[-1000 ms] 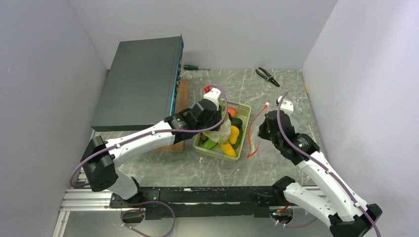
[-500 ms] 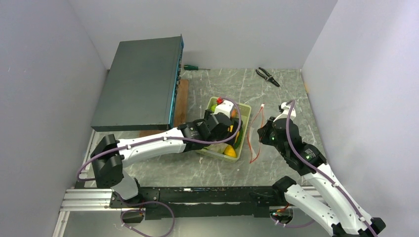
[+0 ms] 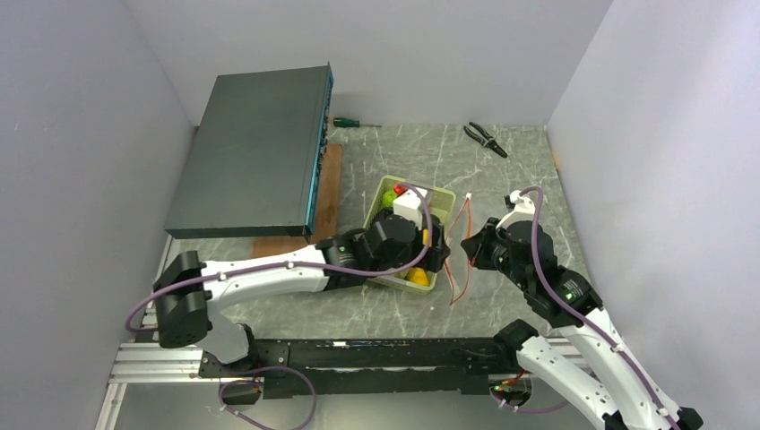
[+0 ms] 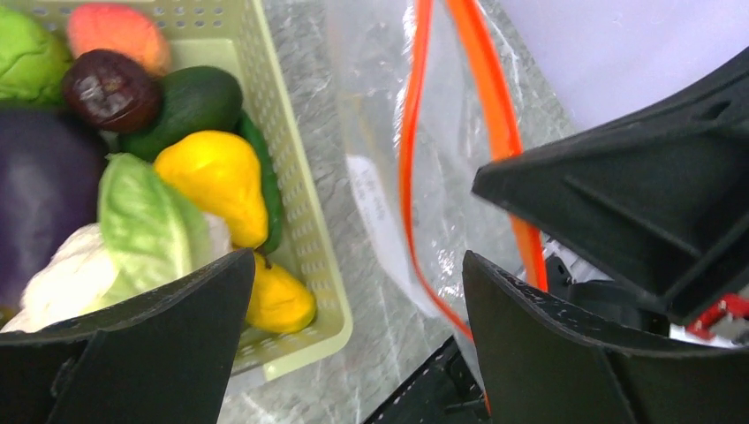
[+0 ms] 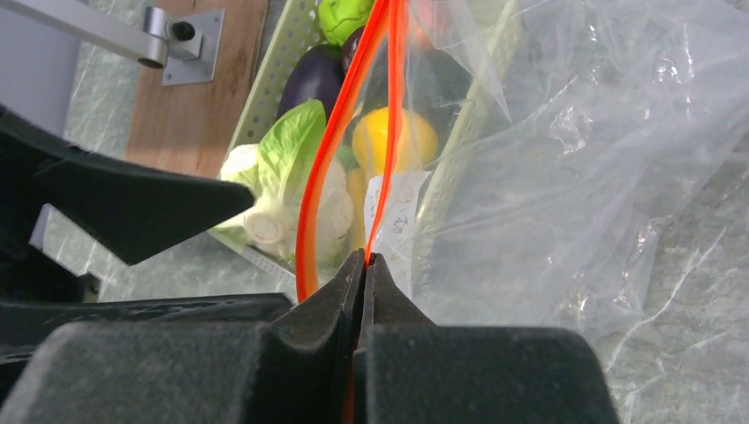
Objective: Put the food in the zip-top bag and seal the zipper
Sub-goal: Open the zipper of the food storage bag at the center of the board, then pick up the fake vegetable from the bin.
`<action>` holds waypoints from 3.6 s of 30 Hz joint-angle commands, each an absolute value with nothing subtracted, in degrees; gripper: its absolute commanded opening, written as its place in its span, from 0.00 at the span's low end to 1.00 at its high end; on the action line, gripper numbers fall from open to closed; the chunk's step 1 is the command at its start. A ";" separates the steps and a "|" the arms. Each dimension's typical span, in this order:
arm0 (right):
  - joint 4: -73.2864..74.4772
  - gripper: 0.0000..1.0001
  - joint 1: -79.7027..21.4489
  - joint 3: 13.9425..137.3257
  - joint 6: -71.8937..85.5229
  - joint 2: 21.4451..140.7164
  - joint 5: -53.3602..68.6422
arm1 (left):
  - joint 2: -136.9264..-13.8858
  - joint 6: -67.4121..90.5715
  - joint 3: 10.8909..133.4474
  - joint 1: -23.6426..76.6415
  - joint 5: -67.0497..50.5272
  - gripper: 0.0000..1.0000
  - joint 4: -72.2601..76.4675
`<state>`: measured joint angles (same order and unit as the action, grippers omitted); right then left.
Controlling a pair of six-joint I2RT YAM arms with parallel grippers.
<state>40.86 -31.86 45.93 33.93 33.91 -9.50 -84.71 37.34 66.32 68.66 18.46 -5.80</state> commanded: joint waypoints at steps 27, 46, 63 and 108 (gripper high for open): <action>68.51 0.00 -32.84 68.44 36.65 46.09 -39.49 | -96.04 41.95 78.20 60.65 18.65 0.00 -11.84; 56.42 0.00 -32.87 60.72 27.77 45.73 -26.80 | -92.35 38.24 76.59 61.00 2.36 1.00 -4.47; 52.04 0.00 -32.85 60.21 24.99 47.42 -23.48 | -75.12 23.92 59.93 61.17 11.36 1.00 -14.80; 48.15 0.00 -32.83 60.33 24.65 50.33 -18.92 | -71.96 30.31 71.39 60.29 8.92 0.12 -22.65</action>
<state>51.09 -33.04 59.29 24.84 50.11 -20.12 -74.74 26.24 69.45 60.10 11.40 -26.55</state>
